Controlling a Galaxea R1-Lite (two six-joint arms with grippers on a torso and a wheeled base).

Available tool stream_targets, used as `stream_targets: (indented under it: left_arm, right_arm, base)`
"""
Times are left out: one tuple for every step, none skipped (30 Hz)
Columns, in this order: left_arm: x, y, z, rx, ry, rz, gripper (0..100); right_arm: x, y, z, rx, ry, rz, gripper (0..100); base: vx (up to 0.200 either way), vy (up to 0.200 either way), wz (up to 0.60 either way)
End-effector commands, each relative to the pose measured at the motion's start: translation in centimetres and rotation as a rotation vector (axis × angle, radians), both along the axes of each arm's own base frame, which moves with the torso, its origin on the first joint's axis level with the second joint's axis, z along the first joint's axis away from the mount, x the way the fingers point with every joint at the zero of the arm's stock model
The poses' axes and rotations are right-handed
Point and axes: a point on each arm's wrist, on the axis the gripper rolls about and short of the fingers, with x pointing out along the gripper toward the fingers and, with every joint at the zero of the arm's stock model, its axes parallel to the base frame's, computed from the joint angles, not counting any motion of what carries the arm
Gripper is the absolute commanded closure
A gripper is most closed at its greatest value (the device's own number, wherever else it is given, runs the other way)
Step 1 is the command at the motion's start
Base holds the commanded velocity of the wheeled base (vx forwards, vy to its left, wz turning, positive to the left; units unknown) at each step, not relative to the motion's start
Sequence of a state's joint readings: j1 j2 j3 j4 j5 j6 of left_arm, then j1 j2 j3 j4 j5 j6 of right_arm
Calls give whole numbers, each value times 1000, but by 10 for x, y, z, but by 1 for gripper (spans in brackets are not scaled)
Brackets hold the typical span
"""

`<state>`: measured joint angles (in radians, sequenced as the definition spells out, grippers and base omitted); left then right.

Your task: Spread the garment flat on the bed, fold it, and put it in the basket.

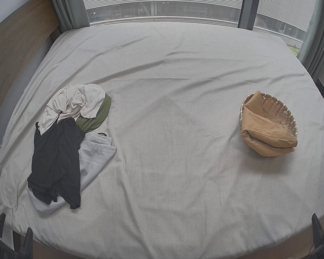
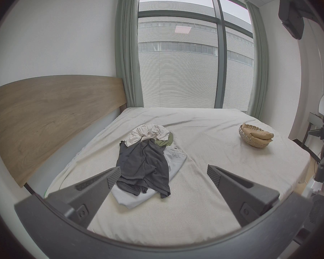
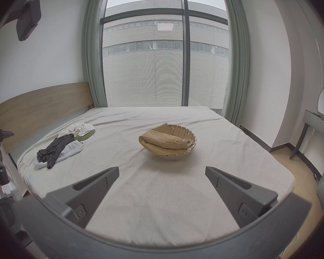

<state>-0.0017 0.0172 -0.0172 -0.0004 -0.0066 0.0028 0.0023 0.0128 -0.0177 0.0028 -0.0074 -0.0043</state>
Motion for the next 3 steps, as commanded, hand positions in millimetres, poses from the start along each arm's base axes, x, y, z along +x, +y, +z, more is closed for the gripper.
stream_targets:
  left_arm:
    - [0,0,-5,-1,0,-1,0]
    - [0,0,-5,-1,2,-1,0]
    - [0,0,-5,-1,2,-2,0]
  right_arm:
    - [1,0,-5,0,8,1,0]
    - [0,0,-5,0,7,1,0]
    - [1,0,-5,0,8,1,0]
  base:
    - [0,0,0]
    - [0,0,0]
    - [0,0,0]
